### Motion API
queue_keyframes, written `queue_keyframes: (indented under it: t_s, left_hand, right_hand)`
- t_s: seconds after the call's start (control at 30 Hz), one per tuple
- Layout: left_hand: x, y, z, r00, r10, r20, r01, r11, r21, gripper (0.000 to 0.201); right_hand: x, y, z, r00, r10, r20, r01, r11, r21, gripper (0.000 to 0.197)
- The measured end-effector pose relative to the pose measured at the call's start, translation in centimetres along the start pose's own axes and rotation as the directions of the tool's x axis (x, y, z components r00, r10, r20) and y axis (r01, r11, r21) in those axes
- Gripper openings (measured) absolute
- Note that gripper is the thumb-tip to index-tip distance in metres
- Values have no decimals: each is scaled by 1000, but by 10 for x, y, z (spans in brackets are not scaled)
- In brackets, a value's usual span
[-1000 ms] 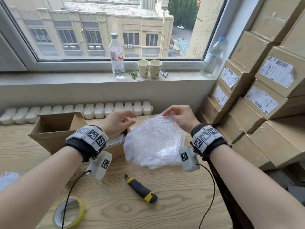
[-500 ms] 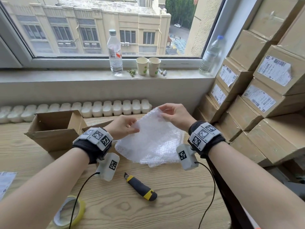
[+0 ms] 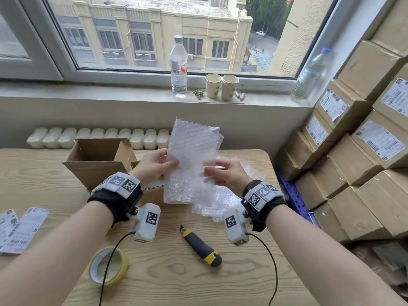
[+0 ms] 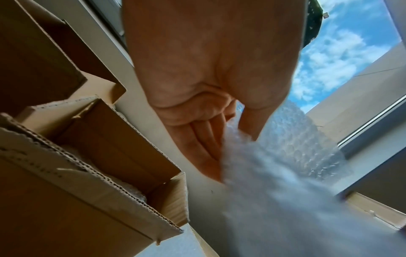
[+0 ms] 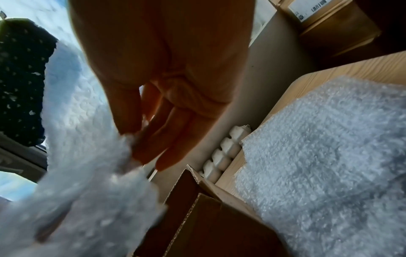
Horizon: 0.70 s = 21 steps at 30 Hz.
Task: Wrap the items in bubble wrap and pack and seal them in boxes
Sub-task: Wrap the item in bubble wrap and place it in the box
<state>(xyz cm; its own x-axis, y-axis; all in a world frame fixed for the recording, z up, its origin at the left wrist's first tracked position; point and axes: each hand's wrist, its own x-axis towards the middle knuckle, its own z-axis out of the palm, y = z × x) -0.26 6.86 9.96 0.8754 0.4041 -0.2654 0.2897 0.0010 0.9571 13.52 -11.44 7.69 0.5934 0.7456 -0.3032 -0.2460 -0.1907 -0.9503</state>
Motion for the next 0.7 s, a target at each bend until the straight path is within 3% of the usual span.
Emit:
queue_keyframes:
  t_s: [0.1, 0.3, 0.47, 0.57, 0.7]
  left_hand:
    - [-5, -7, -12, 999, -53, 7, 53, 996, -76, 21]
    - [-14, -23, -29, 992, -118, 46, 126, 966, -226, 28]
    - [-21, -29, -38, 988, -146, 60, 152, 980, -128, 20]
    - [-21, -32, -42, 987, -147, 58, 154, 977, -149, 28]
    - [-20, -40, -46, 997, -61, -42, 63, 996, 63, 15]
  right_hand:
    - [1, 0, 6, 999, 11, 37, -11, 1000, 2, 23]
    - [6, 9, 20, 996, 68, 60, -69, 998, 7, 17]
    - [7, 11, 31, 989, 145, 30, -145, 989, 17, 29]
    - [11, 13, 32, 972, 219, 88, -222, 975, 30, 26]
    - [19, 12, 41, 947, 293, 130, -301, 953, 45, 48]
